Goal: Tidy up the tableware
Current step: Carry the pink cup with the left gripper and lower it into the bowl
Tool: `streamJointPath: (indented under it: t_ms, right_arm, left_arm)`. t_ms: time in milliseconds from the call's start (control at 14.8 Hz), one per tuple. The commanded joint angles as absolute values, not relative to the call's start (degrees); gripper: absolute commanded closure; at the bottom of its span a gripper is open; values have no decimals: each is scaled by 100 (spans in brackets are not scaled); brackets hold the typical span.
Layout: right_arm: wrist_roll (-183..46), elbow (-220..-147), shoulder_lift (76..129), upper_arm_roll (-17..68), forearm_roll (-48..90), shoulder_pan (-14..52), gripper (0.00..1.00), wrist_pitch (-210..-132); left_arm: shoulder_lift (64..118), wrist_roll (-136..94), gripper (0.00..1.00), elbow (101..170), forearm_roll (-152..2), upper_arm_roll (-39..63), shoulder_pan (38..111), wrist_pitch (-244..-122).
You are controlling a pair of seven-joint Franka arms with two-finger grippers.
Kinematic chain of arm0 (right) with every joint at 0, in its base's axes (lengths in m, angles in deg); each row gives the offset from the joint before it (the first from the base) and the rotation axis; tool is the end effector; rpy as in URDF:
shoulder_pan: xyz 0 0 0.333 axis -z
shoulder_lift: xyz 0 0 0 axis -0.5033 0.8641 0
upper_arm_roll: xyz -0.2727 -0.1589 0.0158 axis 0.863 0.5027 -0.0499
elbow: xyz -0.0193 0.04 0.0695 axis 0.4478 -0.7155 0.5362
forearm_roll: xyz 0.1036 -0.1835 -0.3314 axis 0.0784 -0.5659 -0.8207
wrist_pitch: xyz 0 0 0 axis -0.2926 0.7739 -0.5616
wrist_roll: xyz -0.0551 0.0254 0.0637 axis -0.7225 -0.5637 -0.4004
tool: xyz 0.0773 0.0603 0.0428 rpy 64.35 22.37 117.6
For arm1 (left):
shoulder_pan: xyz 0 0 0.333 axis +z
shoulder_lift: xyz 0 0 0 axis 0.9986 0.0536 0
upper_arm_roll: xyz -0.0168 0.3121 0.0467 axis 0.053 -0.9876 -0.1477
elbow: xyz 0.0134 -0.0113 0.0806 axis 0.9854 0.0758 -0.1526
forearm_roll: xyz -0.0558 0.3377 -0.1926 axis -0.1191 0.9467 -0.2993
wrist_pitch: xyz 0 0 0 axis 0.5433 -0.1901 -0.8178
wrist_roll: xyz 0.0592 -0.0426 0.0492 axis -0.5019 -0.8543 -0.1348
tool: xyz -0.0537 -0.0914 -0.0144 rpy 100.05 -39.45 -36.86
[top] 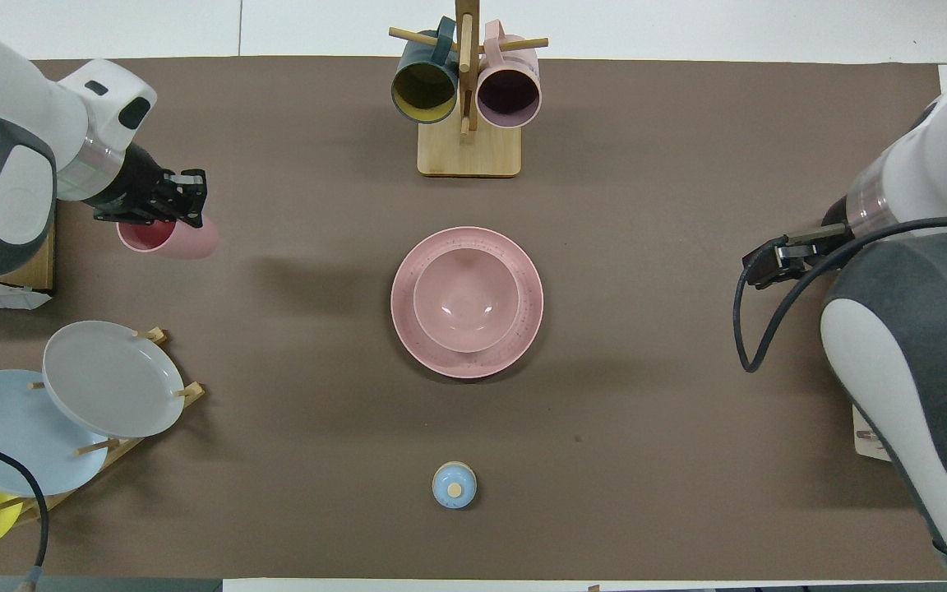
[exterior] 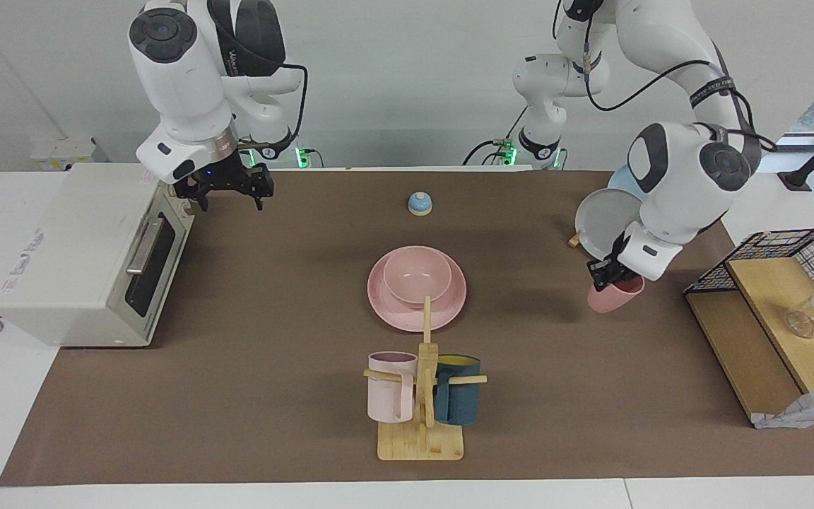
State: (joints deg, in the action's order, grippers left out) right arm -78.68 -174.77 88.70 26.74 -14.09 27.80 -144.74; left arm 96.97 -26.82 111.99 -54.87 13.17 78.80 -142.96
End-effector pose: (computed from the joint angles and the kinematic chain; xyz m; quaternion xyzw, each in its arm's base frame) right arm 0.5548 0.0705 0.5709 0.9965 0.0567 -0.0444 0.0415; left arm 0.6229 -0.1403 0.5110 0.9945 0.0859 -0.0414 0.0436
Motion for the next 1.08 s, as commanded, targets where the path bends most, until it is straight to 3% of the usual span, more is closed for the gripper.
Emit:
streamJointPath:
  t_ms: [0, 135, 406, 677, 1015]
  right_arm:
    - [-7331, -17585, 8846, 3018, -1121, 2819, 0, -14738]
    - [-7349, -17611, 8828, 3018, -1112, 2960, 0, -14650]
    - [-7331, -17646, 8811, 3010, -1103, 3075, 0, -14615]
    - [-7358, -17690, 8714, 3036, -1103, 3066, 0, -14421]
    - [-7323, -17769, 8617, 3045, -1094, 3092, 0, -14421]
  left_arm:
    - [10417, -4560, 100, 9569, -5514, 1318, 6938, -13436]
    - [10427, -5530, 100, 9548, -5497, 1318, 6252, -13705]
    - [10436, -6525, 100, 10135, -5366, 1301, 5425, -14689]
    - [10523, -7010, 100, 10787, -5234, 1301, 5028, -15244]
    - [10945, -7388, 100, 10875, -5136, 1301, 4817, -15570]
